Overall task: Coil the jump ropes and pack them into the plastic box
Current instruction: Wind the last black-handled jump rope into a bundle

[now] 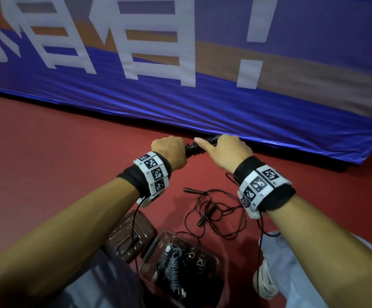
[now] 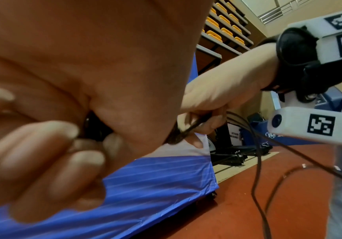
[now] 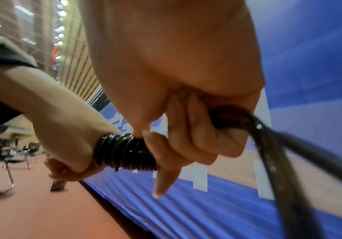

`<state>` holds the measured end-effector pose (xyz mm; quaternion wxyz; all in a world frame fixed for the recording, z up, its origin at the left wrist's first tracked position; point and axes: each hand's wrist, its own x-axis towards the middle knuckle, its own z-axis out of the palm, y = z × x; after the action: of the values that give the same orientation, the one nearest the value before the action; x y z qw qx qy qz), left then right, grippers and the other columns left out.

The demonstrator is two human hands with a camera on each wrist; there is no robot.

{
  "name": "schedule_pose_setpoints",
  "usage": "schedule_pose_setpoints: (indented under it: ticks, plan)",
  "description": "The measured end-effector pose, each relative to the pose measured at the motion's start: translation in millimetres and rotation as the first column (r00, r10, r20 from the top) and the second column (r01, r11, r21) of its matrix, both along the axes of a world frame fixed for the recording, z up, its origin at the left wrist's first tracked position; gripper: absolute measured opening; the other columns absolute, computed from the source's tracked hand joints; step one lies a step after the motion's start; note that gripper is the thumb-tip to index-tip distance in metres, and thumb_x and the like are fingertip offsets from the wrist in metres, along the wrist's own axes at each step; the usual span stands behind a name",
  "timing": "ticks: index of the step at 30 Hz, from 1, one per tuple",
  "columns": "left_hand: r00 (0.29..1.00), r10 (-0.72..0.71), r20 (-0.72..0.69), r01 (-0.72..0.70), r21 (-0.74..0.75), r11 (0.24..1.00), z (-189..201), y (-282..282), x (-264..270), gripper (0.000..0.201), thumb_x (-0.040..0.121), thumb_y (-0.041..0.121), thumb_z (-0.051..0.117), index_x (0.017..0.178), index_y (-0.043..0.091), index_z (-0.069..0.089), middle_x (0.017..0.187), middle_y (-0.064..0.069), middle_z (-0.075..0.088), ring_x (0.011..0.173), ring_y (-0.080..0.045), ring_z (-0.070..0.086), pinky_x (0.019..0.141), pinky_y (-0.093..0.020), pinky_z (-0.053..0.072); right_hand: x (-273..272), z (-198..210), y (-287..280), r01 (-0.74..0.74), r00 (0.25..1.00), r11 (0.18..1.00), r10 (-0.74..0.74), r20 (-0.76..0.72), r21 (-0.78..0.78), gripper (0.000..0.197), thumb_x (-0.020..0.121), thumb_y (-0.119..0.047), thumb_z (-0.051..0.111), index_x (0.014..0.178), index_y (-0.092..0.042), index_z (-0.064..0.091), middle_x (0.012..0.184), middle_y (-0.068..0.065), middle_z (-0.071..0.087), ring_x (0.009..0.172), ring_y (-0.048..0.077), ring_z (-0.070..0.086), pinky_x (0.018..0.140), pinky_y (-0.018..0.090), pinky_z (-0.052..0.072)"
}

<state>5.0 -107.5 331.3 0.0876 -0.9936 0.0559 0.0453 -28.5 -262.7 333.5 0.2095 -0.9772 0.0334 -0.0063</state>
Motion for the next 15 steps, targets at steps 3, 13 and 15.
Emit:
schedule_pose_setpoints:
  ticks: [3,13,15]
  plan:
    - [0.999,0.006,-0.042,-0.002,0.104,0.995,-5,-5,-1,0.010,0.090,0.029,0.062,0.091,0.023,0.054,0.071,0.005,0.051,0.073,-0.018,0.057,0.071,-0.032,0.046,-6,8,3,-0.036,0.993,0.981,0.056,0.100,-0.192,0.063,0.093,-0.071,0.051,0.067,-0.015,0.042,0.067,0.001,0.048,0.064,0.028,0.049,0.062,0.034,0.037]
    - [0.969,-0.218,-0.119,0.236,0.166,0.957,0,5,3,0.021,0.091,0.025,0.061,0.110,0.017,0.063,0.095,0.000,0.064,0.083,-0.021,0.062,0.069,-0.033,0.044,10,12,-23,-0.355,0.889,0.928,0.372,-0.268,0.112,0.048,0.071,-0.047,0.090,0.107,-0.021,0.072,0.075,-0.010,0.064,0.076,0.008,0.061,0.067,0.027,0.046]
    - [0.940,-0.326,-0.103,0.339,0.159,0.927,9,10,7,0.021,0.091,0.024,0.059,0.109,0.016,0.064,0.104,-0.003,0.067,0.093,-0.026,0.066,0.070,-0.033,0.044,10,11,-22,-0.399,0.874,0.912,0.410,-0.261,0.097,0.044,0.073,-0.046,0.089,0.106,-0.020,0.075,0.074,-0.014,0.064,0.081,0.006,0.063,0.069,0.023,0.048]
